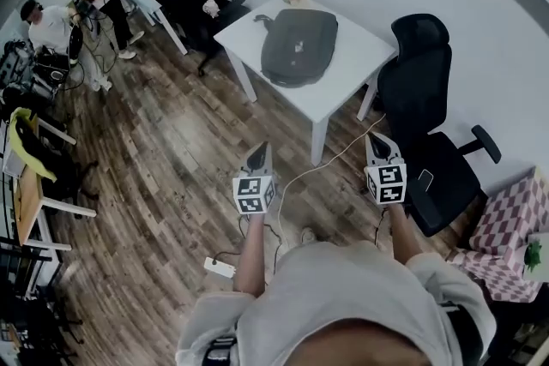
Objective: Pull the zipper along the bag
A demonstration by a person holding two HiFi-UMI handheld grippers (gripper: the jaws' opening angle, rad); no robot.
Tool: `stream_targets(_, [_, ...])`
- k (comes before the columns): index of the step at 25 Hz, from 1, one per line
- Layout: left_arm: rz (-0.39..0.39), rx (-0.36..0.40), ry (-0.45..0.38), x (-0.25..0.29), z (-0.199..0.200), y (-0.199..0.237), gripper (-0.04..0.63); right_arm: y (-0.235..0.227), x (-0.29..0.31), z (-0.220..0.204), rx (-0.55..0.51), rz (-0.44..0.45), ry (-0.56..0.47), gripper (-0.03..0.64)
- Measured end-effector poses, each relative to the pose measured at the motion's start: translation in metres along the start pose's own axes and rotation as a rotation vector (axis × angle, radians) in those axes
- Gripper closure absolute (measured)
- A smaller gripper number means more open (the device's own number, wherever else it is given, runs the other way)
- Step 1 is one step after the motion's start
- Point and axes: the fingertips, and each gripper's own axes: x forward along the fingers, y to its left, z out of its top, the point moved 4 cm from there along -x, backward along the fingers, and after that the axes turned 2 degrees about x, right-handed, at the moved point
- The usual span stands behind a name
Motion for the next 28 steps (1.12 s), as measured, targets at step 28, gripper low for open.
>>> stream_targets(28, [-0.047,0.05,0.085,0.254,0.03,0.087,0.569,-0.074,0.249,0.002,0.04,0.079,0.094,0.603])
